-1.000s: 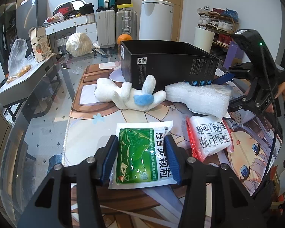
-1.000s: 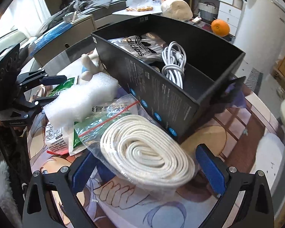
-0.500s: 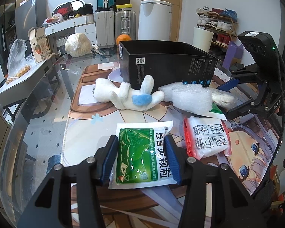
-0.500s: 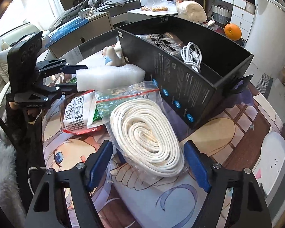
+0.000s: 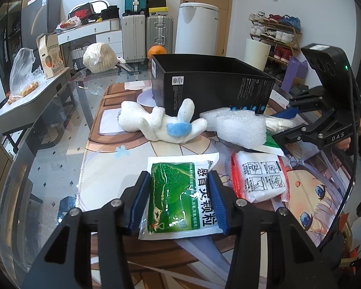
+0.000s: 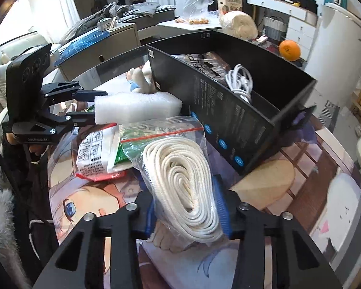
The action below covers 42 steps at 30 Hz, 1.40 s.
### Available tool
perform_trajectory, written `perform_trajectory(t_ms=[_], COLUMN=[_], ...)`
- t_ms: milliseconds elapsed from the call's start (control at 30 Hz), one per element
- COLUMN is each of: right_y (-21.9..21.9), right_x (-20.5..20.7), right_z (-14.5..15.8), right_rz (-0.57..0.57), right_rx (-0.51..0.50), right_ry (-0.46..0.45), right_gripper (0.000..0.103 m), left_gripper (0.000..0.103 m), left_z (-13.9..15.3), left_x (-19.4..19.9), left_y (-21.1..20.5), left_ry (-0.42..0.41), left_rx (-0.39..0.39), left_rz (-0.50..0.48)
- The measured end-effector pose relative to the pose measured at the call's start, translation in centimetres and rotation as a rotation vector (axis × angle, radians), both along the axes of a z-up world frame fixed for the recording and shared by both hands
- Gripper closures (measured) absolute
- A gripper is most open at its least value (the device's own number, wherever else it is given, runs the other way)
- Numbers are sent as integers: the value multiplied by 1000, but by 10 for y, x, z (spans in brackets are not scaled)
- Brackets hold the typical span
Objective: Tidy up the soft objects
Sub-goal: 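Grasp the bagged white rope coil with the right gripper while the left gripper lifts the green packet, then carry the rope bag with the right gripper while the left gripper carries the packet toward the box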
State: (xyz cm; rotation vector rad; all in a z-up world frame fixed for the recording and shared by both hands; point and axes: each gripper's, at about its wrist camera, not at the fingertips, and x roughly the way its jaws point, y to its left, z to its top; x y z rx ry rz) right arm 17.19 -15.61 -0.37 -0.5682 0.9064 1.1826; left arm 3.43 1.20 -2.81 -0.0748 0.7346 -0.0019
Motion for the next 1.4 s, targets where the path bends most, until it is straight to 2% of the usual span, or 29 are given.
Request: perform_trajectory(t_ms=[300, 600, 867, 1400], right_y=[-27, -44, -35, -11], right_x=[-25, -51, -55, -46], right_z=[8, 39, 64, 95], right_rz=[-70, -97, -125, -280], right_rx=[48, 140, 204, 187], right_ry=[-95, -181, -238, -328], right_gripper=[70, 70, 70, 70], left_gripper=[57, 59, 59, 59], left_z=[10, 22, 40, 83], left_x=[-4, -8, -17, 4], left_y=[-2, 2, 4, -3], left_ry=[-49, -103, -173, -283], left_rx=[-26, -41, -53, -35], left_rz=[-14, -2, -1, -22])
